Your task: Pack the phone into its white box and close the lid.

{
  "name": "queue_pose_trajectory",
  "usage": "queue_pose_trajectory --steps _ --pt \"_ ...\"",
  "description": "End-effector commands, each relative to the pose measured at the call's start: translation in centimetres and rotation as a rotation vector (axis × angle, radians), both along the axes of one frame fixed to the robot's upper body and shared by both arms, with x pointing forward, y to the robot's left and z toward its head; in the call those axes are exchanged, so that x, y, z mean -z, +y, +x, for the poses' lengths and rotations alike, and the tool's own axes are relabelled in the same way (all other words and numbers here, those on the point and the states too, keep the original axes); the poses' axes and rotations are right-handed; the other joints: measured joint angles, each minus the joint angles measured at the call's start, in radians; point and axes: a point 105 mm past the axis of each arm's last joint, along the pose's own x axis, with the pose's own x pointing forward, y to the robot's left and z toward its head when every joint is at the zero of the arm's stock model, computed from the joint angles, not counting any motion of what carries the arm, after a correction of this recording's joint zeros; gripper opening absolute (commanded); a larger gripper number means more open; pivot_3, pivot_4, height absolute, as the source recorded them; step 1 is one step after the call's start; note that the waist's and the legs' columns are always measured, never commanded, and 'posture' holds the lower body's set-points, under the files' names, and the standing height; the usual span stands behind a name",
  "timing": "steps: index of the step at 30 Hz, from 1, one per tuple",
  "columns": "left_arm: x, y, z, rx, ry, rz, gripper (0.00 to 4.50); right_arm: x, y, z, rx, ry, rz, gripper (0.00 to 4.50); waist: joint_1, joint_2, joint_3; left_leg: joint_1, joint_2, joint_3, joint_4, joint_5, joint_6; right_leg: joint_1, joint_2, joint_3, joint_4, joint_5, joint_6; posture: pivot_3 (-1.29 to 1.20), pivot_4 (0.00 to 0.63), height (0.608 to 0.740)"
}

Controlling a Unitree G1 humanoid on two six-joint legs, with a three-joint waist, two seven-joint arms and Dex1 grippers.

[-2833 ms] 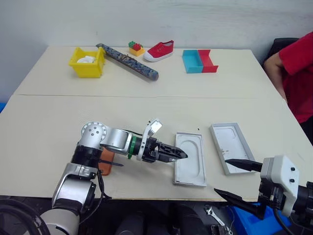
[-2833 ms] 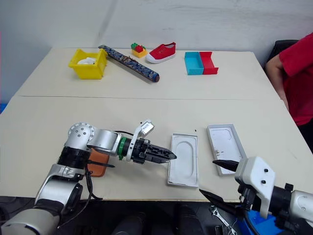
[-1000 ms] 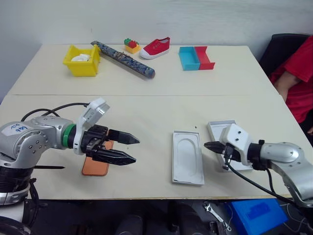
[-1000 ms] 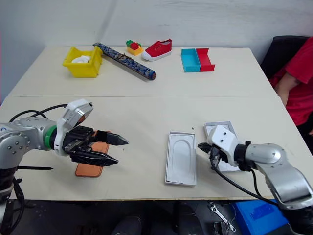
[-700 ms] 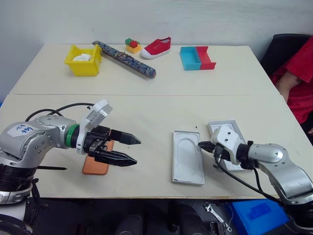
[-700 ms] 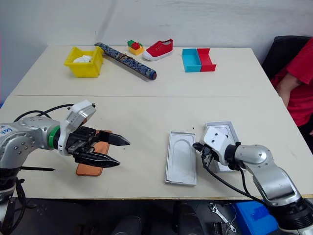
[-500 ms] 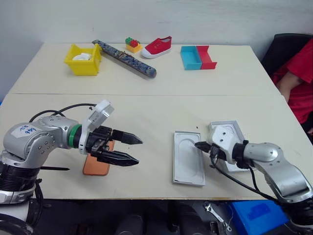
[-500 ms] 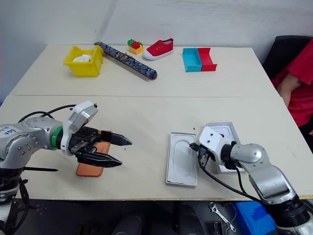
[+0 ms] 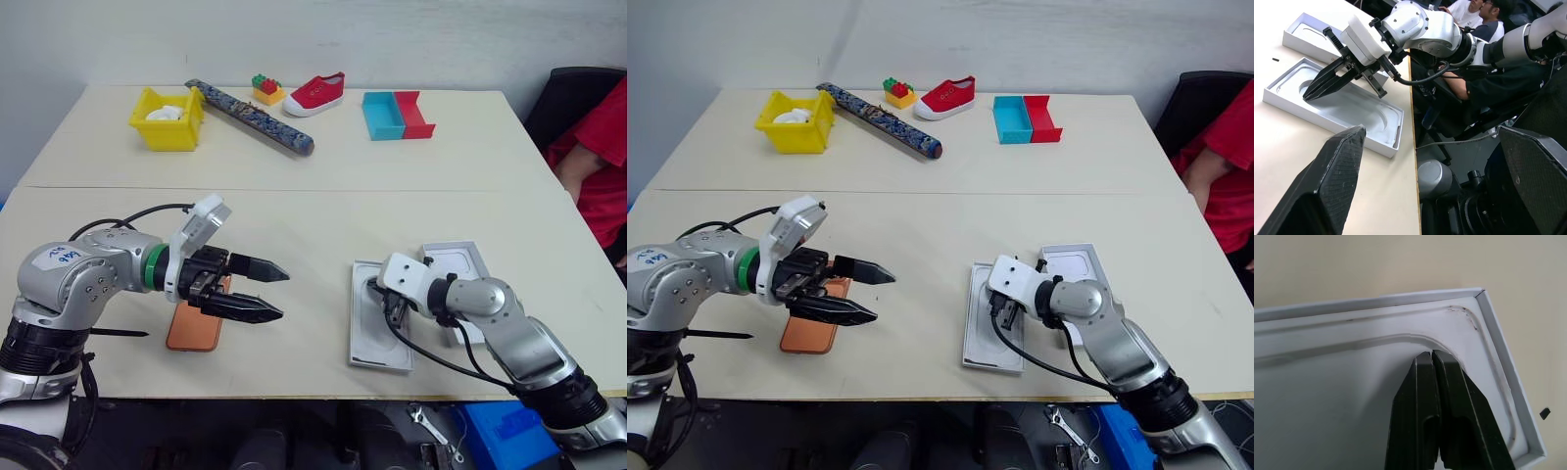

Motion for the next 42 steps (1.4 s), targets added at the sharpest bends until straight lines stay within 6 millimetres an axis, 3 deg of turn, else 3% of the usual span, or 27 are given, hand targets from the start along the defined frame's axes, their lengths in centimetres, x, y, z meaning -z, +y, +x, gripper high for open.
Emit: queue_pose_trajectory --steps 1,6,8,12,16,24,33,42 --pt "-0.3 0.0 0.1 0.003 -0.025 -0.002 4.50 -2.4 -0.1 -0.5 -0.016 -0.053 0.025 0.04 0.000 0.000 0.000 0.000 0.000 0.000 0.000 0.000 0.000 0.000 0.000 0.000 0.000 0.000 0.000 0.00 0.150 0.740" --pt "0.7 1.7 1.2 -0.106 0.034 0.031 4.50 -5.2 3.0 -2.4 -0.165 0.013 0.190 0.04 -0.007 0.000 0.000 0.000 0.000 0.000 0.000 0.000 0.000 0.000 0.000 0.000 0.001 0.000 0.000 0.00 0.150 0.740" --pt "1.4 3.5 1.9 -0.194 0.098 0.047 4.50 -5.4 4.4 -2.6 -0.227 0.031 0.200 0.04 -0.016 0.000 0.000 0.001 0.001 0.000 0.000 0.000 0.000 0.000 0.001 0.000 0.001 0.000 0.000 0.00 0.150 0.740" --pt "2.9 8.4 2.6 -0.377 0.232 0.094 4.50 -4.4 6.9 -2.2 -0.325 0.038 0.165 0.04 -0.026 0.000 0.000 0.001 0.001 0.000 0.000 0.001 -0.001 -0.001 0.001 0.000 0.003 0.000 0.000 0.00 0.150 0.740" --pt "3.8 12.8 2.1 -0.517 0.317 0.174 4.50 -3.5 9.3 -1.7 -0.411 0.057 0.150 0.04 -0.029 0.000 0.000 0.000 0.001 0.001 0.000 0.000 0.000 -0.002 0.001 0.001 0.003 0.000 0.000 0.00 0.150 0.740" --pt "6.8 17.2 0.7 -0.701 0.431 0.378 4.50 -1.1 12.9 -2.6 -0.596 0.135 0.087 0.04 -0.024 -0.001 0.000 -0.001 0.000 -0.001 -0.001 -0.002 0.003 -0.002 0.001 0.000 0.002 0.000 0.000 0.00 0.150 0.740" --pt "10.6 16.1 -0.1 -0.703 0.567 0.476 4.50 0.9 14.3 -2.7 -0.696 0.164 0.008 0.04 -0.028 0.002 -0.002 0.001 -0.001 0.000 -0.001 -0.003 0.004 -0.003 0.001 0.000 0.005 0.000 0.000 0.00 0.150 0.740" --pt "13.7 9.6 0.1 -0.560 0.648 0.486 4.50 1.8 14.1 -2.1 -0.689 0.159 -0.020 0.04 -0.016 0.028 -0.019 0.005 -0.006 -0.001 -0.001 -0.001 0.006 0.002 -0.003 0.006 0.006 0.000 0.000 0.00 0.150 0.740"
